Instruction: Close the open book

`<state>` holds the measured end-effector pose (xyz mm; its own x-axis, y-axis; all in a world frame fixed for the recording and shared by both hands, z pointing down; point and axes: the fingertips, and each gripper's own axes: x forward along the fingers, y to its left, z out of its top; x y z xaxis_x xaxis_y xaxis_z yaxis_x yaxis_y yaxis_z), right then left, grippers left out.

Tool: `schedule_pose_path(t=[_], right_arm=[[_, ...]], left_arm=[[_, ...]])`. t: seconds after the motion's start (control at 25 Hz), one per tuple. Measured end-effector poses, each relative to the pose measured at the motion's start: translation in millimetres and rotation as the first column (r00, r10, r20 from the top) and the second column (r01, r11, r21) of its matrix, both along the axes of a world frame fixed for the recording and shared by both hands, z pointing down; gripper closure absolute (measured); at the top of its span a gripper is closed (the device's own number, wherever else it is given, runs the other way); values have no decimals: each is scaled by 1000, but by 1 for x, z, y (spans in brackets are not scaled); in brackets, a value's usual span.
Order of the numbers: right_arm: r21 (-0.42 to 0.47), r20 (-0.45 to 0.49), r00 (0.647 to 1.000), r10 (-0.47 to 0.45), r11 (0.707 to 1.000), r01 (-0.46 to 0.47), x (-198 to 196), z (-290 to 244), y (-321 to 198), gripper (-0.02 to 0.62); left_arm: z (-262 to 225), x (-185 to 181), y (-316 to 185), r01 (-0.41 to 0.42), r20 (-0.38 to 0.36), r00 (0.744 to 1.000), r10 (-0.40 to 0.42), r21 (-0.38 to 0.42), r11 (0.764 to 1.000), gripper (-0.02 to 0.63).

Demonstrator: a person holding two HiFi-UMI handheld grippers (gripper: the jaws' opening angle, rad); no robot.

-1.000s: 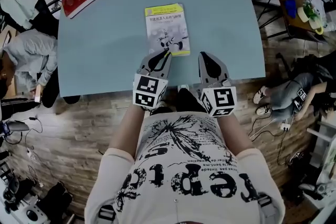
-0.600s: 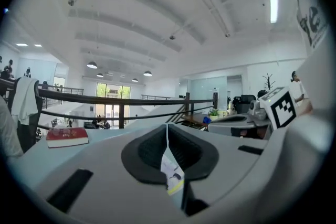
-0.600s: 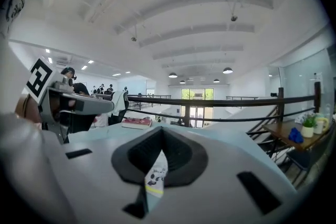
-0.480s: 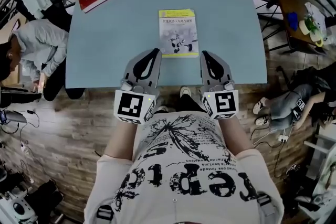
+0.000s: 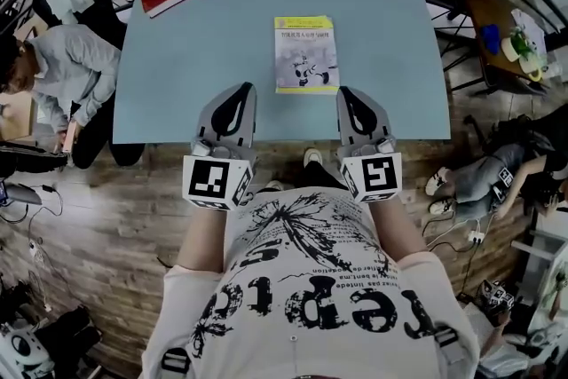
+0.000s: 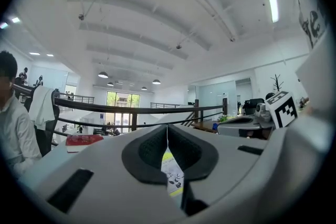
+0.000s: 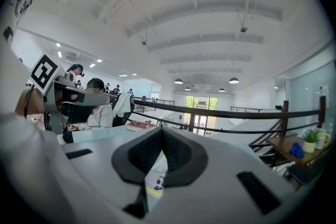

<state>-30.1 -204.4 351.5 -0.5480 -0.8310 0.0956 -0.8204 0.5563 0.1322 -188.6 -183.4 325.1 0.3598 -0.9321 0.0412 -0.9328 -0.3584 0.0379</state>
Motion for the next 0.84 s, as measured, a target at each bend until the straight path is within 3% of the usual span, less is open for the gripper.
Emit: schedule_pose_path(t=[0.84], right_arm=[[-3, -20, 999, 35, 999, -35, -17, 7, 9, 586]], left_arm=[[12, -17, 5, -36, 3, 999, 37, -35, 999, 586]])
